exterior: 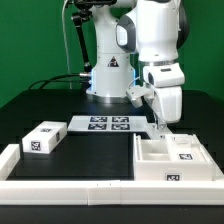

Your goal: Assemble cabinet

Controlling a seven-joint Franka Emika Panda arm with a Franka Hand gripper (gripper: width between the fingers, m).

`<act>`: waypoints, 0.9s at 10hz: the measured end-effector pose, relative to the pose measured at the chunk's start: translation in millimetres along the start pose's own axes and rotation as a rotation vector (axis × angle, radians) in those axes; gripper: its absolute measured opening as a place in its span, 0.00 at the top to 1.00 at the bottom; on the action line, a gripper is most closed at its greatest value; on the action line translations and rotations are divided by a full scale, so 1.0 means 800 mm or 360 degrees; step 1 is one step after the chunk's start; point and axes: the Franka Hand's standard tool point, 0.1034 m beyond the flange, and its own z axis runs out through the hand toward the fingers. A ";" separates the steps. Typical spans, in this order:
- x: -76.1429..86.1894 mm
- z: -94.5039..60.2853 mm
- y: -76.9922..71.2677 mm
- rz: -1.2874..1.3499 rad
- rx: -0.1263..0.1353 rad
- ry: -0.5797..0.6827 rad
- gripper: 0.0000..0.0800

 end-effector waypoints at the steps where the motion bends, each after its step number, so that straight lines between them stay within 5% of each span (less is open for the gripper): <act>1: 0.000 0.000 0.000 0.0000 0.0000 0.0000 0.92; 4: -0.002 -0.001 0.000 0.0005 0.0006 -0.0005 0.92; 9: -0.035 -0.051 0.011 0.0179 -0.0002 -0.0103 0.92</act>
Offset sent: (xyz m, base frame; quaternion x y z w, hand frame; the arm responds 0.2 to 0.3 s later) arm 0.0000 0.0000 0.0000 0.0000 0.0000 0.0000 1.0000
